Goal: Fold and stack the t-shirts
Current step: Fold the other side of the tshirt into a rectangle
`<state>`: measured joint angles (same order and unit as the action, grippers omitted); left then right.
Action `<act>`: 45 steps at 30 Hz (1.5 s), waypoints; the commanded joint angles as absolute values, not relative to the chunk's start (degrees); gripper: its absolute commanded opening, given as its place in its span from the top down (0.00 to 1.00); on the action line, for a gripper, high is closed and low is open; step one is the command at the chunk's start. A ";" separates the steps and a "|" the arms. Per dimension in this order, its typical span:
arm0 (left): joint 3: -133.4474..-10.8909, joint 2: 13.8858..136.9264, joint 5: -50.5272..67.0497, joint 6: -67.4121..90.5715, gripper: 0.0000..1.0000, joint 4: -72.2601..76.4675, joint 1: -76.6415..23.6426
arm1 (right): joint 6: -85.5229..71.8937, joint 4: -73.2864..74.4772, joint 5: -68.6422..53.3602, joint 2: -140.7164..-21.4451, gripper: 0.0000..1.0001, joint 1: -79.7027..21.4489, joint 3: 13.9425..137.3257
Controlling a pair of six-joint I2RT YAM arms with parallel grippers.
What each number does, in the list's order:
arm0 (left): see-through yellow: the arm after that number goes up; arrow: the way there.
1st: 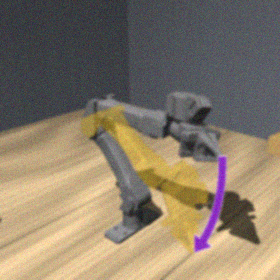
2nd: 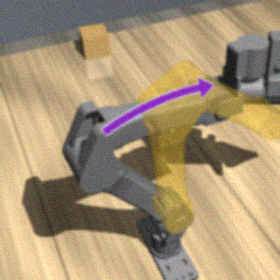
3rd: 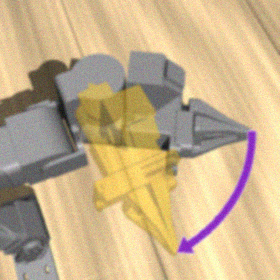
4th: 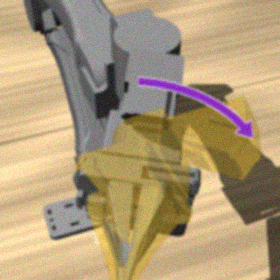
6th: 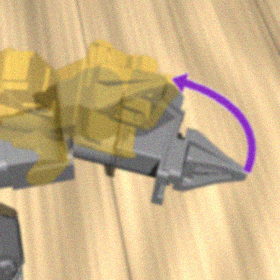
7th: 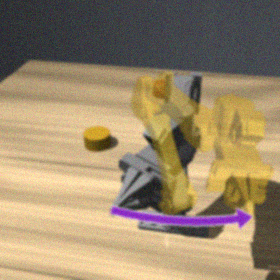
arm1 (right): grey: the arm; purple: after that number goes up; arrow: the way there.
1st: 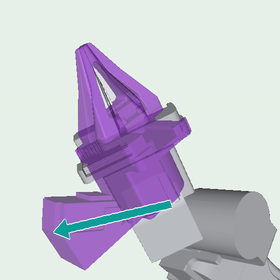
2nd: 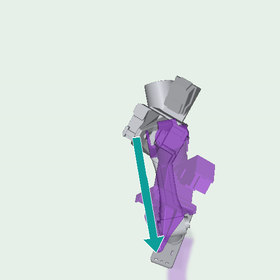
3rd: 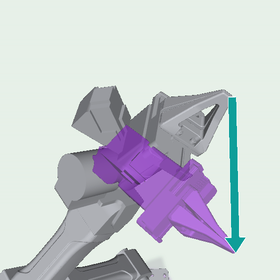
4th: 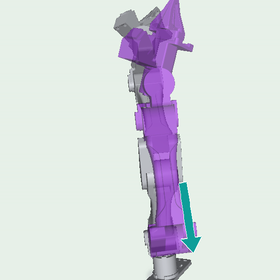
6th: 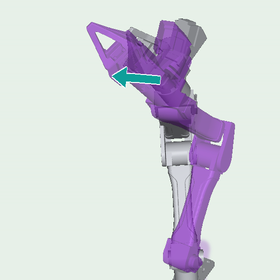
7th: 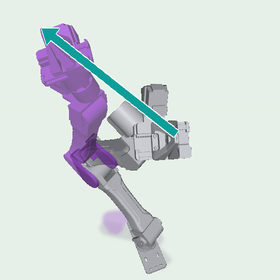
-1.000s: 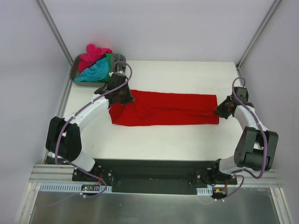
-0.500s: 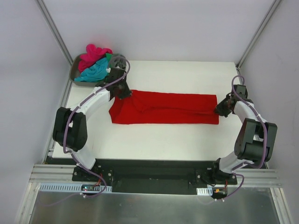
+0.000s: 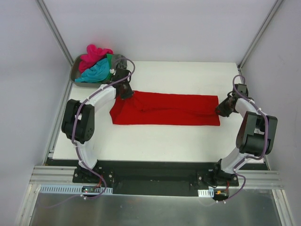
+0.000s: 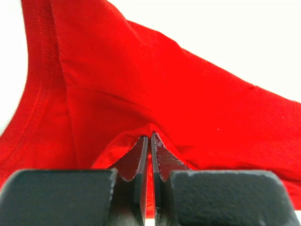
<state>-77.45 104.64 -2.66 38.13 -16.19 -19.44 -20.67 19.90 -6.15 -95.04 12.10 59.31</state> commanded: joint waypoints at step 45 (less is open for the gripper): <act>-68.55 104.23 17.85 40.25 0.01 -6.50 -21.97 | -7.47 14.68 -12.74 -89.47 0.04 -1.06 51.42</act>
<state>-65.98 103.53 20.23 39.05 -7.62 -21.78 -8.45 15.62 -13.65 -88.92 -0.97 49.91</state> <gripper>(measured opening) 0.990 0.961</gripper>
